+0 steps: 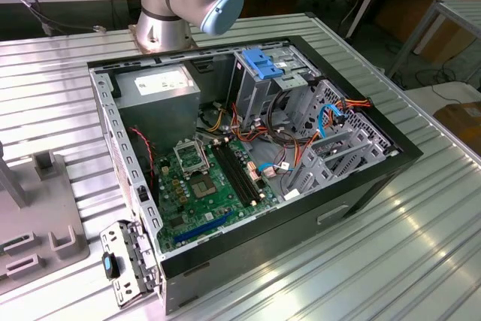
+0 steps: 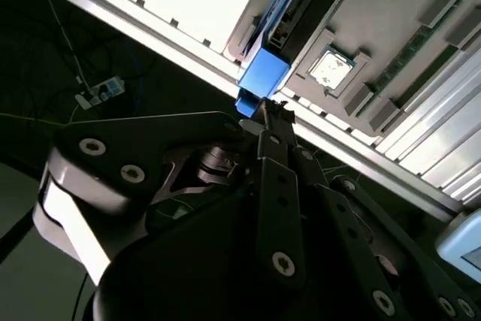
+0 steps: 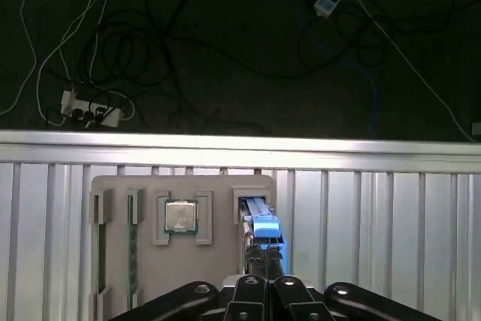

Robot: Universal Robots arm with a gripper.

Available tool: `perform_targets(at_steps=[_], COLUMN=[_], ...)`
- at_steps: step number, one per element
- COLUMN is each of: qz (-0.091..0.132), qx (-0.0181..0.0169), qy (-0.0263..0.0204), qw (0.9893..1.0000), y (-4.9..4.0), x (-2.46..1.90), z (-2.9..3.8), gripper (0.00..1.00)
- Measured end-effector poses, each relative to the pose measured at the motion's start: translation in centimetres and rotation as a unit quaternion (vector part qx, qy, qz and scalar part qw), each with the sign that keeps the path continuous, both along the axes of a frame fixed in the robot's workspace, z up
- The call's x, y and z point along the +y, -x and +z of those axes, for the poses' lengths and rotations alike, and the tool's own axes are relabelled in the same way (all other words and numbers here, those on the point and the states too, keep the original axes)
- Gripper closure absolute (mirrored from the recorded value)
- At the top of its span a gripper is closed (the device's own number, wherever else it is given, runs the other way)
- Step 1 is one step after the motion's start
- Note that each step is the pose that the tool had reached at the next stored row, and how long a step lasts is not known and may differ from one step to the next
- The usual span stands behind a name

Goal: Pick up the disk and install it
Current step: 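Pick up the disk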

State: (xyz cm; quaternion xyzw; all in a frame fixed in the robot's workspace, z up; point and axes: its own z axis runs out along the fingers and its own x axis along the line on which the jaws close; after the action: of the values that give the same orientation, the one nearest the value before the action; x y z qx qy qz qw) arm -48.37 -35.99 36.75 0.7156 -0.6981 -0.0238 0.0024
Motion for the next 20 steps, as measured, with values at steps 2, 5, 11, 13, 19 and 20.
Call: perform_targets(at_steps=[2, 5, 11, 13, 19, 20], qz=[0.000, 0.003, 0.003, 0.003, 0.003, 0.003], qx=[0.0000, 0.0000, 0.0000, 0.0000, 0.0000, 0.0000], qy=[0.0000, 0.0000, 0.0000, 0.0000, 0.0000, 0.0000], qw=[1.0000, 1.0000, 1.0000, 1.0000, 1.0000, 1.0000], y=[-0.54, -1.15, -1.16, -1.17, -1.18, -1.18], x=[0.02, 0.44, 0.44, 0.44, 0.44, 0.44], z=[0.00, -0.20, -0.20, -0.20, -0.21, -0.21], gripper=[0.89, 0.89, 0.89, 0.89, 0.83, 0.76])
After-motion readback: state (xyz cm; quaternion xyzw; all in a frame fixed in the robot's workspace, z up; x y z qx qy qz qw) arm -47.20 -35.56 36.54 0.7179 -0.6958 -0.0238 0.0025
